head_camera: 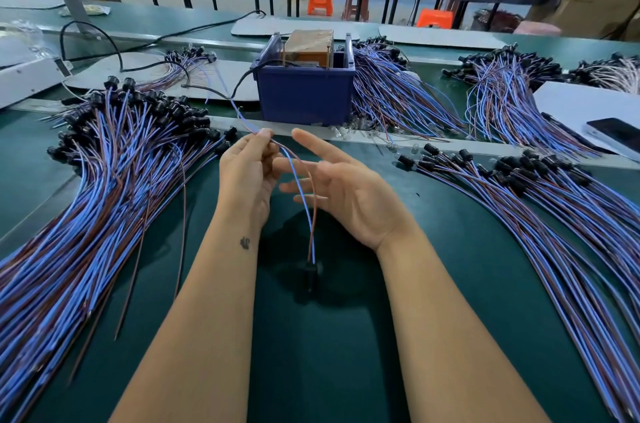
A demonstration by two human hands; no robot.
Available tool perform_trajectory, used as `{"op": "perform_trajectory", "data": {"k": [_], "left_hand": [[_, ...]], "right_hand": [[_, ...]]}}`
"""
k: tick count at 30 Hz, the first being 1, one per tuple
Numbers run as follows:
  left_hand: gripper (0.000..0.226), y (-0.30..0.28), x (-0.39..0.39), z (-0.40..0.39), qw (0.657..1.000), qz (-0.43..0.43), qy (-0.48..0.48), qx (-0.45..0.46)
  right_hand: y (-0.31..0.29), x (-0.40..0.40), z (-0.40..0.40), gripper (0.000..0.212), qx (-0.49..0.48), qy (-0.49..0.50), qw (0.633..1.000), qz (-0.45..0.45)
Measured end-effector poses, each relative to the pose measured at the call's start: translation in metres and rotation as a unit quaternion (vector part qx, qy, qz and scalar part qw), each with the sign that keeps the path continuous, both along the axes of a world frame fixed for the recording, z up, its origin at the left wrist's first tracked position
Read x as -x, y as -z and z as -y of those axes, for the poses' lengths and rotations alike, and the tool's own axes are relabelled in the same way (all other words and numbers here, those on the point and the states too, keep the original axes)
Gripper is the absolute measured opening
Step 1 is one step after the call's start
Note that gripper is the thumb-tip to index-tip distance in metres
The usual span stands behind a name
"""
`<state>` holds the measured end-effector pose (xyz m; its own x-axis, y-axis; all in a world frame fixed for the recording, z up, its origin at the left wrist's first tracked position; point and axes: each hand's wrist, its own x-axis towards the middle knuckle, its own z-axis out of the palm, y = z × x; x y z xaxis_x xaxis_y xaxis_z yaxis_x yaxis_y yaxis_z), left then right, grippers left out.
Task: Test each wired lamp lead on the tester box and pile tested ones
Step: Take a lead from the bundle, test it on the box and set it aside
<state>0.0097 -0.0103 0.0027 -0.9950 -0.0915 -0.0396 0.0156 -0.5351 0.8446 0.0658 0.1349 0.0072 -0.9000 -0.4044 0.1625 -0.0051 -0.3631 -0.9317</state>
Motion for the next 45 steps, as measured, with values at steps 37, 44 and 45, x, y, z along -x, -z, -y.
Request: {"op": "perform_trajectory", "data": {"k": [37, 44, 45], "left_hand": [[0.044, 0.0, -0.016, -0.004, 0.899, -0.029, 0.415, 0.136], [0.034, -0.005, -0.018, -0.007, 0.919, 0.001, 0.369, 0.135], [0.032, -0.006, -0.019, -0.008, 0.929, 0.004, 0.344, 0.136]], "right_hand": [[-0.042, -0.036, -0.124, 0.006, -0.758, 0.324, 0.549, 0.14], [-0.04, -0.023, -0.091, 0.02, -0.771, 0.367, 0.516, 0.063], [-0.037, -0.019, -0.077, 0.022, -0.756, 0.374, 0.537, 0.034]]}}
